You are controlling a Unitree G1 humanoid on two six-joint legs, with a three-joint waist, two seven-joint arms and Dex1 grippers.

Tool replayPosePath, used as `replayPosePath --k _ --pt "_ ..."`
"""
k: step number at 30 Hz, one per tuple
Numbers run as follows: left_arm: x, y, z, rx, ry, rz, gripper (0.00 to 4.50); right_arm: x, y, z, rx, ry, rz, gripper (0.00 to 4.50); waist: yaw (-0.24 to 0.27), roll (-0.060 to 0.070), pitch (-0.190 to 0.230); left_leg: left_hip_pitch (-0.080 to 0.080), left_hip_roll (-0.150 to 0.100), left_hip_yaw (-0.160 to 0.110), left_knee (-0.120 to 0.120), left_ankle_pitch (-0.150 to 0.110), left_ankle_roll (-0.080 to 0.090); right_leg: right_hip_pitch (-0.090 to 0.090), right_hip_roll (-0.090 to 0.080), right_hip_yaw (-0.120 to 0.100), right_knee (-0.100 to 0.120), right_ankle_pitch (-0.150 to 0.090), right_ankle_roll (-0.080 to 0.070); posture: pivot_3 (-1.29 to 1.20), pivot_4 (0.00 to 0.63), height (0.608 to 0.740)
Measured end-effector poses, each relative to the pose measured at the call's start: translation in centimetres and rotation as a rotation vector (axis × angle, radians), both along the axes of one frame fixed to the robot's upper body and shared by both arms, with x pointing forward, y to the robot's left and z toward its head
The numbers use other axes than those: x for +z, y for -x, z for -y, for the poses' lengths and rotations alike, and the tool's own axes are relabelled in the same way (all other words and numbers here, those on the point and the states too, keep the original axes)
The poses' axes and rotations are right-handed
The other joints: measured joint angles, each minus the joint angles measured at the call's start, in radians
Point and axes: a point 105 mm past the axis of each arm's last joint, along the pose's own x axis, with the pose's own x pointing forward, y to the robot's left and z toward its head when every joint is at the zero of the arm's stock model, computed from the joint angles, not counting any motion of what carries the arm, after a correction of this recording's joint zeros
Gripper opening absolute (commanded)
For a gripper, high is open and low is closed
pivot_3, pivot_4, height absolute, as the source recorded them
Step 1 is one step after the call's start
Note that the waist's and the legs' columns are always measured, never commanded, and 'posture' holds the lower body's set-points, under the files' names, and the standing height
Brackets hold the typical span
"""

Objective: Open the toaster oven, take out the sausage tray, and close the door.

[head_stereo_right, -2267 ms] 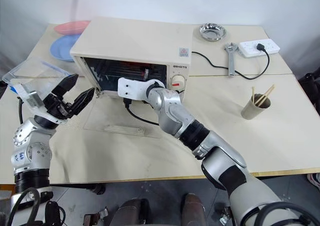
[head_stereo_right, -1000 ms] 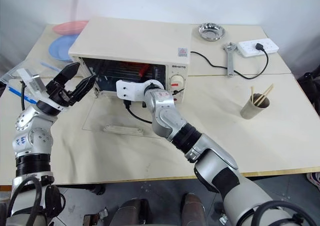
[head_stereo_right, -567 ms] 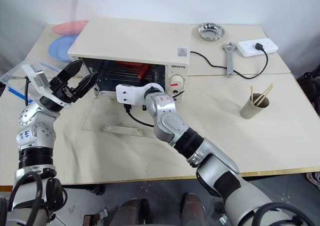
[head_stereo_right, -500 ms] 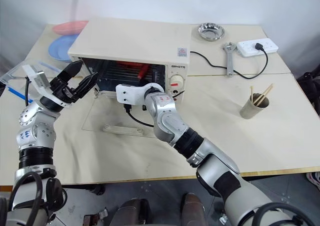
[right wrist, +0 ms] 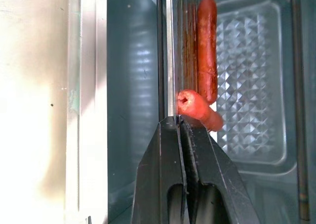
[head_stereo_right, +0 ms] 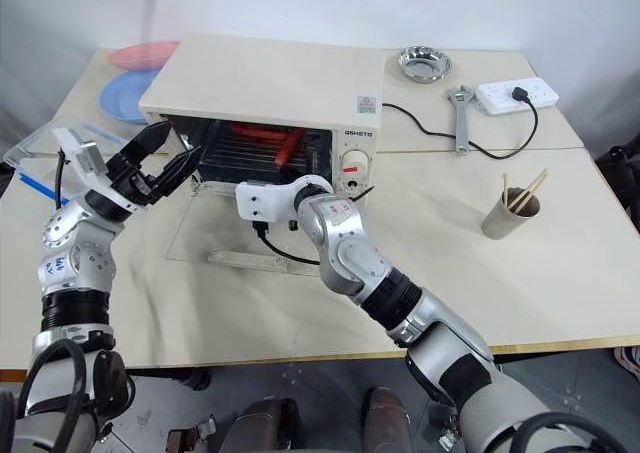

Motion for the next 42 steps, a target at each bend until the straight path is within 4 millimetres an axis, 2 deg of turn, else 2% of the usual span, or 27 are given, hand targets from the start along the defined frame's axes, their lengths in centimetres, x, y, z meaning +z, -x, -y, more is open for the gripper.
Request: replayPosePath --k 10,14,17,21,26,31,38,42 --pt "-0.3 -0.5 0.2 -0.015 -0.009 -0.014 4.5 -0.6 2.3 0.7 0.087 0.054 0.059 0.03 0.003 0.0 0.0 0.0 0.0 0.0 0.001 0.001 0.0 0.0 0.0 0.0 0.0 0.0 0.0 0.0 0.15 0.74" --pt "-0.3 -0.8 0.4 -0.025 -0.016 -0.02 4.5 -0.5 2.7 0.9 0.09 0.053 0.062 0.03 0.002 0.0 0.0 0.0 0.0 0.0 0.0 0.001 0.0 0.0 0.0 0.0 0.0 0.0 -0.001 0.0 0.15 0.74" --pt "-0.3 -0.9 0.4 -0.028 -0.022 -0.019 4.5 -1.3 2.8 1.3 0.081 0.058 0.038 0.03 0.003 0.0 0.0 0.0 0.0 0.0 0.001 0.001 0.0 0.0 0.0 0.0 0.0 0.0 -0.001 0.0 0.15 0.74" --pt "-0.4 -1.0 0.4 -0.027 -0.02 -0.024 4.5 -1.2 2.6 1.3 0.052 0.022 0.018 0.92 0.002 0.0 0.0 0.0 0.0 0.0 0.0 0.002 0.0 0.0 0.0 0.0 0.0 0.0 -0.001 0.0 0.15 0.74" --pt "-0.3 -1.0 0.4 -0.028 -0.021 -0.024 4.5 -0.9 2.2 1.4 0.033 0.003 0.013 2.63 0.002 0.0 0.0 0.0 0.0 0.0 0.0 0.002 0.0 0.0 0.0 0.0 0.0 0.0 -0.001 0.0 0.15 0.74" --pt "-0.3 -1.0 0.4 -0.027 -0.021 -0.024 4.5 -1.4 1.2 1.5 -0.006 0.02 -0.019 2.63 0.001 0.0 0.0 0.0 0.0 0.0 0.0 0.002 0.0 0.0 0.0 0.0 0.0 0.001 -0.001 0.0 0.15 0.74" --pt "-0.4 -0.8 0.3 -0.018 -0.025 -0.019 4.5 -0.3 -1.0 0.6 -0.057 0.035 0.005 2.63 -0.003 0.0 0.0 0.0 0.0 0.0 0.0 0.002 0.0 0.0 0.0 0.0 0.0 0.001 -0.001 0.0 0.15 0.74" --pt "-0.4 -0.7 0.2 -0.014 -0.027 -0.017 4.5 -0.6 -1.7 0.5 -0.078 0.034 -0.003 2.63 -0.003 0.0 0.0 0.0 0.0 0.0 -0.001 0.002 0.0 0.0 0.0 0.0 0.0 0.001 -0.001 0.0 0.15 0.74"
